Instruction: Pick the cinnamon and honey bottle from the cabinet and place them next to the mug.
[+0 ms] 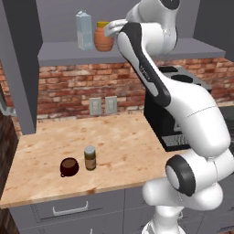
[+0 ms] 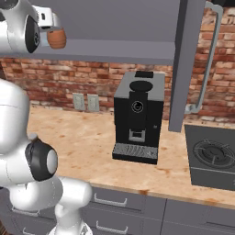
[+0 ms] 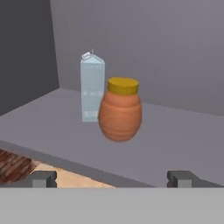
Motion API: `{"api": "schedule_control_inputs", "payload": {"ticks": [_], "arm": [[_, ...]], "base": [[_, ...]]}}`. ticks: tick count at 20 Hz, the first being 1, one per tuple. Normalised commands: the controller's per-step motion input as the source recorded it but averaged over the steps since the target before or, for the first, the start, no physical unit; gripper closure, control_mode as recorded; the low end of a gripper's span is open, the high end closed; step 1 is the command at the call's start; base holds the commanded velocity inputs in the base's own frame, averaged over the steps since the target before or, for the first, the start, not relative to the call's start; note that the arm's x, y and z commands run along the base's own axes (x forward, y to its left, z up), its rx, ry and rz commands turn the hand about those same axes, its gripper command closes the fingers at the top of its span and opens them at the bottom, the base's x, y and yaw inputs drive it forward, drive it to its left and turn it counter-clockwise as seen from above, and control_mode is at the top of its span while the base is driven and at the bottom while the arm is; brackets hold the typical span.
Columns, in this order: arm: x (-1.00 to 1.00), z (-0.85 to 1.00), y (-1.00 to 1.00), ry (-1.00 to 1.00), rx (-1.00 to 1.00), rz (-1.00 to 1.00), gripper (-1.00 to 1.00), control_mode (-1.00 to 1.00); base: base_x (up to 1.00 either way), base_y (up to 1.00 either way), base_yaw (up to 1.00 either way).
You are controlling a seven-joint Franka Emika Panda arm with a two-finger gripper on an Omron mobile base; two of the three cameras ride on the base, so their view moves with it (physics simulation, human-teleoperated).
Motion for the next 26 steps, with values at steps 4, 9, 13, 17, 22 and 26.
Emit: {"api": "schedule_control_inputs", "payload": {"ticks": [4,9,13,17,22,26], "arm": [[0.36,0.00,0.21,-0.04,0.00,-0.01,-1.00,-1.00],[0.45,0.00,0.07,0.00,0.00,-0.04,-1.00,-1.00],[0.44,0.01,0.00,0.00,0.00,-0.03,-1.00,-1.00],[0.28,0.01,0.00,0.01,0.00,0.00,-1.00,-1.00],[0.38,0.00,0.00,0.00,0.00,0.00,-1.00,-1.00],[0.36,0.00,0.00,0.00,0.00,0.00,-1.00,-1.00]], "base": [[0.00,0.00,0.00],[0.00,0.00,0.00],[0.00,0.00,0.00],[0.00,0.00,0.00],[0.00,0.00,0.00],[0.00,0.00,0.00]]}}
